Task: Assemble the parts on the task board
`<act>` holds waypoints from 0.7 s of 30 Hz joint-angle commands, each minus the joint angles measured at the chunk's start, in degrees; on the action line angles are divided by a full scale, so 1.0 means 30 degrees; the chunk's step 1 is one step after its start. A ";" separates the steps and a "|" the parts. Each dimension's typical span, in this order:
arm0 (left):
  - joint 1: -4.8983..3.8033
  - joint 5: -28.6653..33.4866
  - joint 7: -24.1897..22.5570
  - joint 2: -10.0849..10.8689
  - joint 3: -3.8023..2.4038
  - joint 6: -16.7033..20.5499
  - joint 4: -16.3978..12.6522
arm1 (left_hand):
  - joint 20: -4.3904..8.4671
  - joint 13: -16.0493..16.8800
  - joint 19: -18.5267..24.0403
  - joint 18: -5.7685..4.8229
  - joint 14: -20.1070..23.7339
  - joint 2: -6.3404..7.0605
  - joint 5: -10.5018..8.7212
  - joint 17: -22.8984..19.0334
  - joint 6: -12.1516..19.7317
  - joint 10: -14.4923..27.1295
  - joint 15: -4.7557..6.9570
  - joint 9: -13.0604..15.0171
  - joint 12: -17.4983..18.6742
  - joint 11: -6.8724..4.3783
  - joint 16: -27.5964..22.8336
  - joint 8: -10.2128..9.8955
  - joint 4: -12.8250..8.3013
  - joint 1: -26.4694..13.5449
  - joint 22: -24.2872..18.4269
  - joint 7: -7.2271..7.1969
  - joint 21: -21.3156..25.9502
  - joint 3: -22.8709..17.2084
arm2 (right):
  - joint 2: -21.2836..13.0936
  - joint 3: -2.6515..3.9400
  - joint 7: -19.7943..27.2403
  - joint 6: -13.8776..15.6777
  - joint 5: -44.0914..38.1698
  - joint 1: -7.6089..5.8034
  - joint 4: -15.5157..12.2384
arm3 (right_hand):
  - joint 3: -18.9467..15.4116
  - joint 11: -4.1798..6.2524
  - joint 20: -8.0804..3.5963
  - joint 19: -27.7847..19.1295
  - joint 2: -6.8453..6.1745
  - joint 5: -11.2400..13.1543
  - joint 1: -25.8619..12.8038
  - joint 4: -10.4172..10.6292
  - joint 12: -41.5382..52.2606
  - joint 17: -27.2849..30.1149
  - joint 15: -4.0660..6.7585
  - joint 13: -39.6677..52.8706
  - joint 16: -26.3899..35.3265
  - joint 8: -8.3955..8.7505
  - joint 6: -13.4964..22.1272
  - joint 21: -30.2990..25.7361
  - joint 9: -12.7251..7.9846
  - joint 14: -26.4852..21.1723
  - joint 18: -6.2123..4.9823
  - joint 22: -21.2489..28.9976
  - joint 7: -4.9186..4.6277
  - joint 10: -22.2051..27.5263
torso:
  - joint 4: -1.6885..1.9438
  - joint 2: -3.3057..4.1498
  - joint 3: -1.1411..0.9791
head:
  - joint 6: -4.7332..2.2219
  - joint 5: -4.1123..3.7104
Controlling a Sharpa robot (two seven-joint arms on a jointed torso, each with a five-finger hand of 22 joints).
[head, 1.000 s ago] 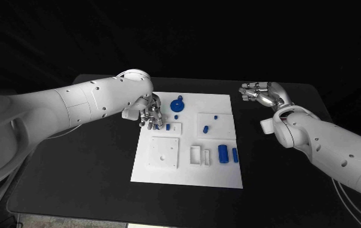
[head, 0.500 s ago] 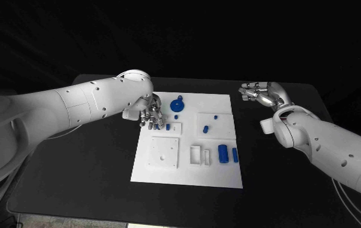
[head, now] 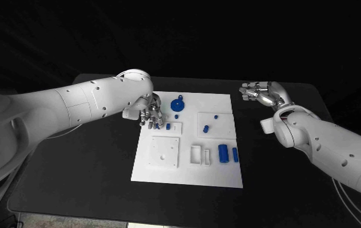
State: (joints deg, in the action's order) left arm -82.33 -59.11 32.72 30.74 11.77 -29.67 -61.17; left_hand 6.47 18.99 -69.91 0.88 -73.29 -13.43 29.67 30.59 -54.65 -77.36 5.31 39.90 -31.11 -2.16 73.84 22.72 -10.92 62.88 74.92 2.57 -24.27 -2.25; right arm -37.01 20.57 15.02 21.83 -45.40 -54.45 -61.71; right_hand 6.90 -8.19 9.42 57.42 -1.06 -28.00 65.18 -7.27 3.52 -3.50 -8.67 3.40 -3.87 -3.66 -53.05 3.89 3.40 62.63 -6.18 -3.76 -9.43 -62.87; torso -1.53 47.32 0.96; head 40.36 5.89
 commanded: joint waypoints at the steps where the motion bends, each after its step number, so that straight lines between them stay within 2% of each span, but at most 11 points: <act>1: 0.0014 -0.0066 0.0011 0.0013 0.0003 -0.0324 -0.0004 | 0.0027 0.0026 0.0025 0.0344 0.0100 -0.0622 0.0070 -0.0015 -0.0099 0.0107 0.0042 0.0019 -0.0072 -0.0043 0.0103 0.0073 -0.1749 0.0669 0.0368 -0.0174 0.0000 -0.1663 | 0.0013 0.0007 0.0184 -0.0267 -0.0078 0.0010 -0.0025 | 0.0025 -0.0051 -0.0066 -0.0119 0.0017 -0.0081 -0.0085 0.0135 -0.0058 0.0026 -0.0006 -0.0026 0.0124 0.0096 0.0056 -0.0028 -0.0012 -0.0169 -0.0360 0.0025 0.0003 0.0113 | -0.0001 -0.0003 0.0000 | 0.0015 -0.0004; 21: 0.0013 0.0152 -0.0018 0.0070 0.0013 -0.0467 -0.0058 | 0.0027 0.0026 0.0025 0.0344 0.0100 -0.0622 0.0070 -0.0015 -0.0099 0.0107 0.0042 0.0019 -0.0072 -0.0043 0.0103 0.0073 -0.1749 0.0669 0.0368 -0.0174 0.0000 -0.1663 | 0.0028 0.0007 0.0181 -0.0286 -0.0078 0.0010 -0.0032 | 0.0025 -0.0051 -0.0066 -0.0119 0.0017 -0.0081 -0.0085 0.0135 -0.0058 0.0026 -0.0006 -0.0026 0.0124 0.0096 0.0056 -0.0028 -0.0012 -0.0169 -0.0360 0.0025 0.0003 0.0113 | -0.0002 0.0001 -0.0007 | 0.0032 -0.0023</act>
State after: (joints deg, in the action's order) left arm -82.35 -58.93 32.67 30.94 11.75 -30.22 -61.24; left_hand 6.47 18.98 -69.91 0.88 -73.29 -13.43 29.68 30.59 -54.75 -77.36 5.31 39.86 -31.11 -2.16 73.84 22.80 -10.93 62.88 74.91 2.66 -24.27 -2.25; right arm -36.98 20.57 15.01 21.80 -45.40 -54.44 -61.73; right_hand 6.90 -8.19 9.42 57.42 -1.06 -27.97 65.17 -7.27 3.53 -3.51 -8.67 3.40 -3.87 -3.66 -53.05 3.89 3.40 62.63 -6.17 -3.76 -9.43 -62.86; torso -1.53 47.32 0.95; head 40.44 5.85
